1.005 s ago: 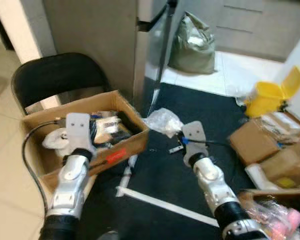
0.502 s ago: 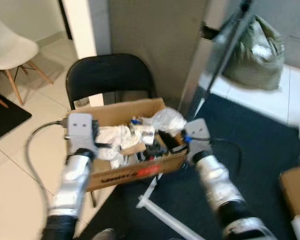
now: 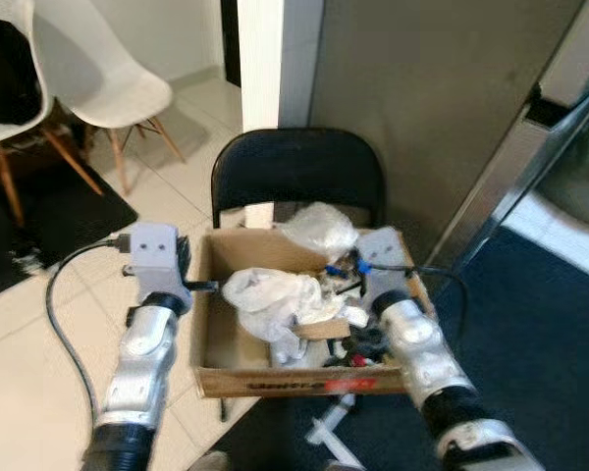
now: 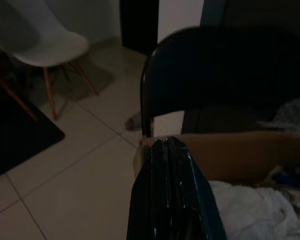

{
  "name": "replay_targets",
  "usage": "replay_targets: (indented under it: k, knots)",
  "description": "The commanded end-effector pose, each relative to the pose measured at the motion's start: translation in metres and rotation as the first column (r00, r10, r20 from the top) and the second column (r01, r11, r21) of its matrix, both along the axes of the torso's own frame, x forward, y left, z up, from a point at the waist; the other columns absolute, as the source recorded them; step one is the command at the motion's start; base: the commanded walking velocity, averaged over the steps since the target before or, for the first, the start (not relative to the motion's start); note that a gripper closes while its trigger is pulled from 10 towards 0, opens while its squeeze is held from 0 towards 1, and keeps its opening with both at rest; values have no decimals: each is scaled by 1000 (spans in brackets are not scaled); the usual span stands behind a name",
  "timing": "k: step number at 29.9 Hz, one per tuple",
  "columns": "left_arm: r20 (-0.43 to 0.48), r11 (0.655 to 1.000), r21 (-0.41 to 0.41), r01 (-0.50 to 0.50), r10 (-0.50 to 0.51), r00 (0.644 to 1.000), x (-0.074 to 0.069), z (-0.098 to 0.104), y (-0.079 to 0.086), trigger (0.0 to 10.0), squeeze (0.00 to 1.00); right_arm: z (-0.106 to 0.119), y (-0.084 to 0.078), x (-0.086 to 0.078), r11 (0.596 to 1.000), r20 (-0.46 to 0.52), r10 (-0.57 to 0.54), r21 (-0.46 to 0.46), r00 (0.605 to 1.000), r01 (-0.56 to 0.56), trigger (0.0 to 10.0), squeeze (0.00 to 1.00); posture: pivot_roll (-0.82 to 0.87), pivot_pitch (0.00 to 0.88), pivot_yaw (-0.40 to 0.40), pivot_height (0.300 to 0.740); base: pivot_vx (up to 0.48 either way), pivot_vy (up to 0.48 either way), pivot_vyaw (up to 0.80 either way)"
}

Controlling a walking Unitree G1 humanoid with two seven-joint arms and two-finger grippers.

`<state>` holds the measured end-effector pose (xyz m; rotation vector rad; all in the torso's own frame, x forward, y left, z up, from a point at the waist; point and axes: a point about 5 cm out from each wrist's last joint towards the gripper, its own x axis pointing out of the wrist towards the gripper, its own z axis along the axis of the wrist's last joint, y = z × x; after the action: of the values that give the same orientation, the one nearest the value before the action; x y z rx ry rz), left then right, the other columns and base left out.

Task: Picking trash to rubbish bin

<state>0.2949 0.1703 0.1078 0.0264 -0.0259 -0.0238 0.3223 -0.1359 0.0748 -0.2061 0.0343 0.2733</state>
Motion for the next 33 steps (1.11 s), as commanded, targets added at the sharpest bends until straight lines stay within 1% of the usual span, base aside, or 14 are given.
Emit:
replay_targets:
  k: [1, 2, 6, 7, 8, 11, 21, 22, 23, 29, 30, 31, 32, 33]
  knots:
    - [-60, 997, 22, 77, -75, 995, -2, -9, -5, 10000, 0, -5, -3, -1, 1000, -22, -11, -5, 1000, 11, 10000, 0, 60, 23, -46, 740, 0, 0, 0]
    - [-105, 984, 31, 177, -173, 979, -5, -16, -9, 10000, 0, -5, -4, 0, 1000, -28, -18, -15, 999, 18, 10000, 0, 61, 22, -46, 740, 0, 0, 0]
    - [-121, 970, 18, 241, -237, 964, -9, -18, -11, 10000, 0, -7, -7, 0, 999, -40, -33, -23, 999, 32, 10000, 0, 60, 23, -47, 740, 0, 0, 0]
    - [-136, 948, -6, 318, -315, 939, -15, -18, -12, 10000, 0, -10, -11, 1, 998, -63, -56, -42, 996, 54, 10000, 0, 61, 22, -49, 740, 0, 0, 0]
    - [-136, 948, -6, 318, -315, 939, -15, -18, -12, 10000, 0, -10, -11, 1, 998, -63, -56, -42, 996, 54, 10000, 0, 61, 22, -49, 740, 0, 0, 0]
    - [-157, 905, -25, 425, -423, 893, -23, -20, -15, 10000, 0, -14, -15, 1, 995, -100, -75, -79, 992, 67, 10000, 0, 63, 23, -50, 740, 0, 0, 0]
    - [-152, 898, -30, 439, -438, 886, -24, -18, -12, 10000, 0, -33, -24, -2, 980, -227, -111, -188, 968, 68, 10000, 0, 66, 23, -50, 740, 0, 0, 0]
    - [-151, 896, -31, 443, -442, 884, -24, -17, -12, 10000, 0, -35, -25, -3, 978, -242, -111, -196, 964, 64, 10000, 592, 64, 24, -50, 740, 0, 0, 0]
    - [-151, 894, -31, 446, -445, 882, -24, -17, -13, 10000, 0, -36, -25, -4, 979, -251, -109, -192, 962, 61, 10000, 1000, 64, 24, -49, 740, 0, 0, 0]
    - [-155, 889, -39, 455, -456, 877, -25, -16, -13, 10000, 0, -37, -24, -5, 978, -252, -113, -200, 961, 63, 10000, 1000, 64, 25, -47, 740, 0, 0, 0]
    - [-153, 891, -38, 452, -452, 879, -25, -16, -13, 10000, 0, -37, -24, -5, 978, -249, -117, -195, 962, 68, 10000, 710, 64, 25, -47, 740, 0, 0, 0]
    - [-150, 895, -39, 444, -445, 883, -24, -16, -12, 10000, 0, -36, -24, -4, 979, -245, -119, -188, 962, 74, 10000, 200, 64, 25, -47, 740, 0, 0, 0]
    - [-144, 901, -34, 432, -433, 890, -23, -15, -12, 10000, 0, -35, -24, -4, 980, -239, -122, -181, 963, 80, 10000, 0, 64, 25, -47, 740, 0, 0, 0]
    - [-139, 910, -29, 413, -413, 900, -22, -14, -10, 10000, 0, -33, -24, -3, 980, -222, -129, -177, 966, 90, 10000, 0, 64, 24, -48, 740, 0, 0, 0]
